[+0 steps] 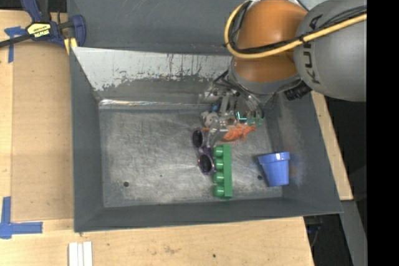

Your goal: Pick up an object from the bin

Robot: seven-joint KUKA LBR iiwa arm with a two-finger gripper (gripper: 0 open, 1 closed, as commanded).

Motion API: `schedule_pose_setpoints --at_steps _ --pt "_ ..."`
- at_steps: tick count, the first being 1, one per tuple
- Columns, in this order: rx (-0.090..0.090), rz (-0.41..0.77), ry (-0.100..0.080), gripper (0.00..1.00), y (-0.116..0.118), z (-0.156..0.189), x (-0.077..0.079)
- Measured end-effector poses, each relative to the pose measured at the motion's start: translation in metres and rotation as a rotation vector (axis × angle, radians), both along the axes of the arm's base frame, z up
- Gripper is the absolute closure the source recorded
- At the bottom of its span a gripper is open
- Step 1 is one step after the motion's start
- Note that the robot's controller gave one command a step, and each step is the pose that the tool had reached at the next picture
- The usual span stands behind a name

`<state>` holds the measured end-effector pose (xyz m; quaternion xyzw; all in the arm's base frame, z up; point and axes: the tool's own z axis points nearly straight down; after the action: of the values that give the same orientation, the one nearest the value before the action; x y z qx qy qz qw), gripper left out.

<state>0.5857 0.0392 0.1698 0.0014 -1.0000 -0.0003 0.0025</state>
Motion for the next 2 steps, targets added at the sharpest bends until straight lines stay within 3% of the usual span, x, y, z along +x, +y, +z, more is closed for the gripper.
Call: schedule_pose_setpoints --at_steps 1,2 --pt "0.000 -0.001 -0.008 0.00 0.000 0.005 0.002" --pt "0.000 0.104 -0.015 0.00 -0.019 -0.019 0.012"
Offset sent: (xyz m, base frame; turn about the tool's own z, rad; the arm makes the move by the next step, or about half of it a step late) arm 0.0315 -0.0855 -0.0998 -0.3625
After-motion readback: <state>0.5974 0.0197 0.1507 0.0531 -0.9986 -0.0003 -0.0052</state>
